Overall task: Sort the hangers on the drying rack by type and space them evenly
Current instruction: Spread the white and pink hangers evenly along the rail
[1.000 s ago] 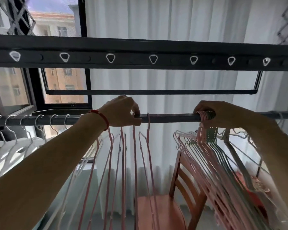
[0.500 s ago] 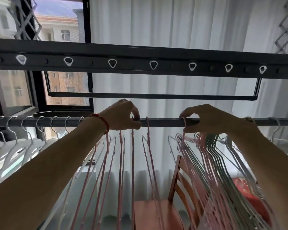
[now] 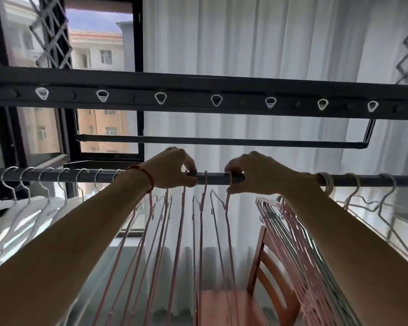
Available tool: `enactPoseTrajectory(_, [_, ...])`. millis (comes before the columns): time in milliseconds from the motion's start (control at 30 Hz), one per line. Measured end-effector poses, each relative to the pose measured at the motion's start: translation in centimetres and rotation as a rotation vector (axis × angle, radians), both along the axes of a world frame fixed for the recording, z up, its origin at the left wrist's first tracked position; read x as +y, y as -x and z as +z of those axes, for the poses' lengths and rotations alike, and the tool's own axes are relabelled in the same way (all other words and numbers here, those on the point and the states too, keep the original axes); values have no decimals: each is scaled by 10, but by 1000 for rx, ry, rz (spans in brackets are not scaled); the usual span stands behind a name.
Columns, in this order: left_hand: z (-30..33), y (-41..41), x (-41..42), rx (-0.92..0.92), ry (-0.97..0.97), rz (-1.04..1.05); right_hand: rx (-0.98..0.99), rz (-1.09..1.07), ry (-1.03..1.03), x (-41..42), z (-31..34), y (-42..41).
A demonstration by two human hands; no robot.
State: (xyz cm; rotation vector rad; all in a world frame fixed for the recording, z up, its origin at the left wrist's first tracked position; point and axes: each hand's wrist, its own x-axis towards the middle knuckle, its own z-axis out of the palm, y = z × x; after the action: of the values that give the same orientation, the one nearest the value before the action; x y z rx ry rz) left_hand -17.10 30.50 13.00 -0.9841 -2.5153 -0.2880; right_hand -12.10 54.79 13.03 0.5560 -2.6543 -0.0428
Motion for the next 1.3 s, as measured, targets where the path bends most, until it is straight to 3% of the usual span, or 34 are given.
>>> enactPoseTrajectory(667, [1, -6, 7, 22, 12, -4, -36, -29, -52, -11, 4, 4])
enactPoseTrajectory(800, [1, -7, 8, 35, 22, -12, -130, 10, 201, 18, 6, -15])
enactPoseTrajectory(1000, [3, -4, 9, 53, 13, -18, -173, -177, 108, 89, 9, -38])
enactPoseTrajectory(1300, [2, -5, 14, 51, 28, -40, -86, -145, 91, 123, -2, -35])
